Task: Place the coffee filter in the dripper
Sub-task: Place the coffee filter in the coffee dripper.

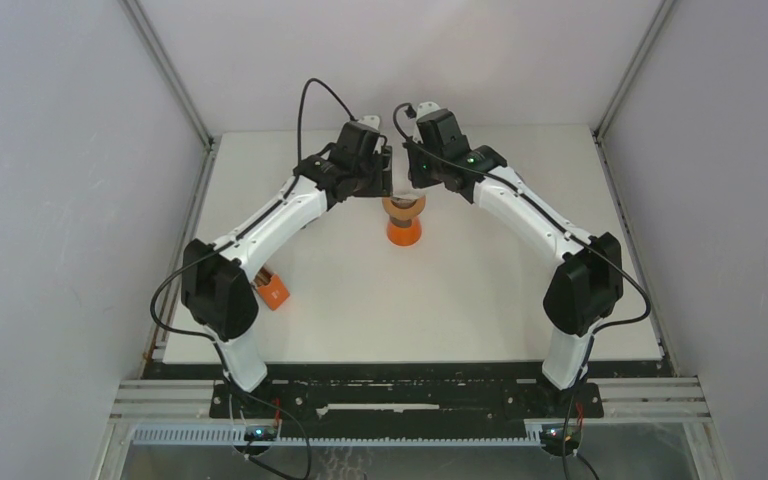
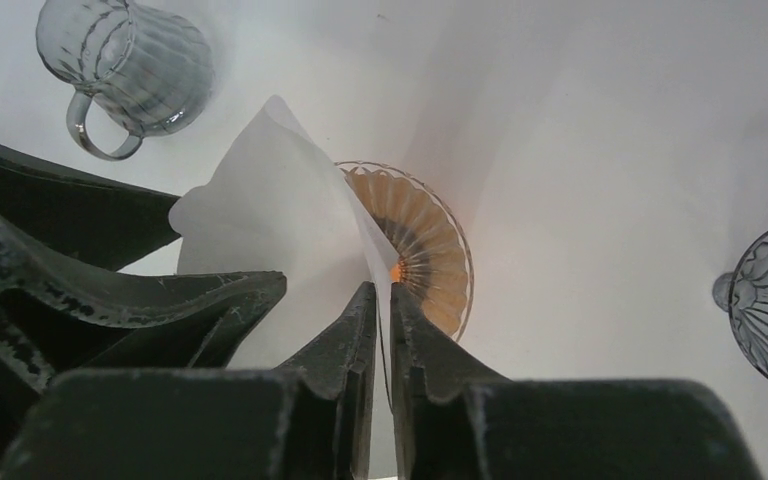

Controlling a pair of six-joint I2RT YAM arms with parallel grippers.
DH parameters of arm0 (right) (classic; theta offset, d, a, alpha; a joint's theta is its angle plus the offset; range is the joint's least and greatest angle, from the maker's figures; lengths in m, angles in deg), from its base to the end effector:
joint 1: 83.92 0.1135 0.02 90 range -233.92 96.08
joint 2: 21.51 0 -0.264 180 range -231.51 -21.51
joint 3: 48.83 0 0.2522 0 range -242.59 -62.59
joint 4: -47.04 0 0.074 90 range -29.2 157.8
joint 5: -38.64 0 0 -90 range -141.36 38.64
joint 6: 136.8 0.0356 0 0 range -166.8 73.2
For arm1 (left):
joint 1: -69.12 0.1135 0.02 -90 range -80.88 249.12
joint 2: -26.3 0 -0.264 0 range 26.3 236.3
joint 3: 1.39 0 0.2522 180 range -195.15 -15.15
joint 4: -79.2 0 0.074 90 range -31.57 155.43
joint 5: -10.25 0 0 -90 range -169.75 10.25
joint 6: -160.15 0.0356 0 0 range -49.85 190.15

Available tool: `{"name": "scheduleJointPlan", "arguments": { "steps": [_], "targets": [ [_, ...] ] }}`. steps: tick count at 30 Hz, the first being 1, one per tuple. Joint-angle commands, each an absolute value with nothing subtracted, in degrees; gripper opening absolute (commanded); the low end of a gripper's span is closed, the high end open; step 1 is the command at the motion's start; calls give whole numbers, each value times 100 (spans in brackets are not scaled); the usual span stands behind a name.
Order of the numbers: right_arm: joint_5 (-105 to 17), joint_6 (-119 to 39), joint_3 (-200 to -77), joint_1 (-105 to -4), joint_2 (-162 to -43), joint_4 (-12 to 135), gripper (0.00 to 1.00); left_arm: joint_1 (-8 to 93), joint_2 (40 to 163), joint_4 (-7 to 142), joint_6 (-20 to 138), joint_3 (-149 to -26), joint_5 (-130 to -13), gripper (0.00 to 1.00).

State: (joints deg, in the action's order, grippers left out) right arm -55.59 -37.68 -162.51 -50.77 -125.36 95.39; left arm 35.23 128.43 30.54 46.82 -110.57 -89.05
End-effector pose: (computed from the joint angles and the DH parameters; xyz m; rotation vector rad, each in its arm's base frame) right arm 0.3509 0.2260 0.3447 -0.4310 2.2185 0.3150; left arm 0.3414 -0.2224 0.3301 0.1283 2.3043 -0.3315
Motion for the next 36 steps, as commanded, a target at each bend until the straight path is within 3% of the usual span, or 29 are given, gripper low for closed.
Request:
{"name": "scheduleJointPlan", "arguments": {
  "steps": [1, 10, 19, 36],
  "targets": [
    [-5703, -3831, -16535, -5122, -12487, 9490, 18, 3561, 12773, 3004, 4934, -11396, -8868, 59],
    [-6040, -3923, -16641, -5190, -12604, 9613, 28, 3596, 12772, 2958, 5003, -11376, -8732, 59],
    [-5880, -4003, -16890, -5276, -12924, 9885, 46, 3651, 12891, 2953, 4994, -11490, -8344, 59],
    [-5678, -4074, -17111, -5368, -13473, 10117, 49, 3770, 13240, 2762, 4960, -11711, -8219, 62]
  ]
}}
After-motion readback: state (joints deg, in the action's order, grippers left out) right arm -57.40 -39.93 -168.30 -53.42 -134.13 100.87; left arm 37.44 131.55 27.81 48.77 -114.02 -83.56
